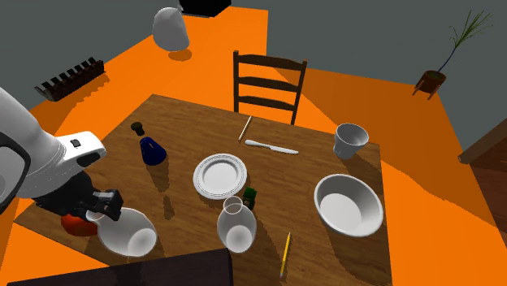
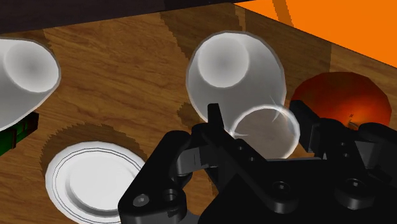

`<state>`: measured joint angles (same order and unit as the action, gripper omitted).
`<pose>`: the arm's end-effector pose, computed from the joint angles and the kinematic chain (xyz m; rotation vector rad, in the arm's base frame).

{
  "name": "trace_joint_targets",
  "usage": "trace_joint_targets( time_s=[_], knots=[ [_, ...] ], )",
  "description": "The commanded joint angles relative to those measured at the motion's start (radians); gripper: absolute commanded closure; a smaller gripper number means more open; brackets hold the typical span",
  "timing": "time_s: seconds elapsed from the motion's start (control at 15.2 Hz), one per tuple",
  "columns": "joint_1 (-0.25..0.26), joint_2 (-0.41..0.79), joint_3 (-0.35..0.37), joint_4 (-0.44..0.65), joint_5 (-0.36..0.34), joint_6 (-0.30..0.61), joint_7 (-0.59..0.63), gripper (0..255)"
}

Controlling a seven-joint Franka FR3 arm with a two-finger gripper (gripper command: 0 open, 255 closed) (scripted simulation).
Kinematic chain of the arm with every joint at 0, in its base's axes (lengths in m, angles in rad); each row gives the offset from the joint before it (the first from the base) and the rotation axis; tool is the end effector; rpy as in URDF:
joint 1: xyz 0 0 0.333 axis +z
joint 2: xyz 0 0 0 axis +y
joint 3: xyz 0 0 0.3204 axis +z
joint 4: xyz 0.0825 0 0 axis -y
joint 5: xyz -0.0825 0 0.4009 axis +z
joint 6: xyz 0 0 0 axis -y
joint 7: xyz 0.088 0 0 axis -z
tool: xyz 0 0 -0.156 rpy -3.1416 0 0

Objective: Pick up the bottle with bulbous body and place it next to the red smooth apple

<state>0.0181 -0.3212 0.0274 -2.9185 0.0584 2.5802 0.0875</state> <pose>0.3403 0.0144 0.2053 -3.1172 0.1453 0.0287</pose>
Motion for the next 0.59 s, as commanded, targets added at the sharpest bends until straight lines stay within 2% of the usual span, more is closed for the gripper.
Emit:
trace_joint_targets(
  time_s=[0.0, 0.07, 0.13, 0.46, 0.53],
  knots=[
    [0.0, 0.0, 0.0, 0.0, 0.0, 0.001, 0.0, 255],
    [0.0, 0.0, 0.0, 0.0, 0.0, 0.001, 0.0, 255],
    [0.0, 0.0, 0.0, 0.0, 0.0, 0.001, 0.0, 0],
    [0.0, 0.0, 0.0, 0.0, 0.0, 0.001, 0.0, 0],
    [-0.002, -0.044, 0.0, 0.008, -0.003, -0.052, 0.001, 0]
  ],
)
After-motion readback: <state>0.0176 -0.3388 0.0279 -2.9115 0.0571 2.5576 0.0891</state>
